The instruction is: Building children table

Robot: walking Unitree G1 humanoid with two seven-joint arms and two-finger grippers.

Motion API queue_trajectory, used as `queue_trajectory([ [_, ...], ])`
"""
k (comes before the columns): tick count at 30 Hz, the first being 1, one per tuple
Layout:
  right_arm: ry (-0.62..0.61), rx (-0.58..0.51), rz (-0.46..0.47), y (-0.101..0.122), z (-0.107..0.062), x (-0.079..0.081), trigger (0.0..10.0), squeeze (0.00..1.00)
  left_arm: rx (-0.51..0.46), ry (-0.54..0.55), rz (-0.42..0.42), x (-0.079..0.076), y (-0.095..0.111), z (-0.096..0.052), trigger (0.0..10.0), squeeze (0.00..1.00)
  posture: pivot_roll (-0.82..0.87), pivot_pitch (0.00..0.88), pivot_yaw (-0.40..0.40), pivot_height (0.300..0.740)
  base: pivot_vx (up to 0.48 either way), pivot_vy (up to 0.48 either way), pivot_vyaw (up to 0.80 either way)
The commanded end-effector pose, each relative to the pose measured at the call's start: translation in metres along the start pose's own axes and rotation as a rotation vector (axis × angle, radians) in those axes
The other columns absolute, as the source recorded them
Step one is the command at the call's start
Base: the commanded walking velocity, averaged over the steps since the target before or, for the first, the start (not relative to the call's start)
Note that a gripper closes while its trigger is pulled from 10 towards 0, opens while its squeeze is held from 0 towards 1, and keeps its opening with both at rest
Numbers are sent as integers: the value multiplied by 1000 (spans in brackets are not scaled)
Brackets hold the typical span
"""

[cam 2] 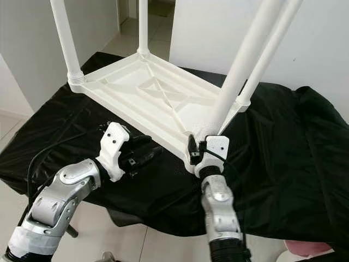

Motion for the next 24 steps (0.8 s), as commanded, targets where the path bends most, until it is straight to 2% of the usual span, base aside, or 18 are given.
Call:
queue_trajectory([
  [1,-73,55,31,-10,-7,-4,10000,0,-1,50,2,2,0,-2,10000,0,51,44,-90,740,0,0,0],
  [3,17,33,29,-4,-7,14,10000,0,-6,56,-5,1,1,-1,10000,0,52,47,-92,740,0,0,0],
  [7,45,29,18,-1,-7,17,10000,0,-6,50,-7,0,1,-1,10000,0,52,47,-92,740,0,0,0],
  [8,41,37,24,-3,-8,16,10000,910,-4,52,-4,1,1,-1,10000,0,55,48,-93,740,0,0,0],
  [9,41,37,24,-3,-8,16,10000,910,-4,52,-4,1,1,-1,10000,0,55,48,-93,740,0,0,0],
  [10,40,40,45,-3,-10,17,10000,1000,-2,57,0,3,1,-3,10000,0,56,48,-94,740,0,0,0],
  [16,53,25,39,0,-10,20,10000,1000,0,55,-1,3,1,-3,10000,0,54,44,-93,740,0,0,0],
  [21,125,21,14,3,-9,20,10000,1000,1,48,-1,2,0,-2,10000,0,53,39,-94,740,0,0,0],
  [22,156,24,9,3,-9,20,10000,365,1,48,-1,2,0,-2,10000,0,51,33,-94,740,0,0,0],
  [23,175,19,1,4,-8,17,10000,0,0,46,1,2,0,-2,10000,0,53,31,-94,740,0,0,0],
  [24,175,19,1,4,-8,17,10000,0,0,46,1,2,0,-2,10000,0,53,31,-94,740,0,0,0],
])
Point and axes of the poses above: a point about 5 cm out from each wrist's last joint towards the gripper, its own z axis pointing out of the wrist towards the gripper, its own y axis along the axis of the wrist's last joint, x = y × z, the point moved 1 cm from there along z, pointing out of the wrist towards the gripper, and after that the axes turned 1 degree about -z, right-handed, at the moved point
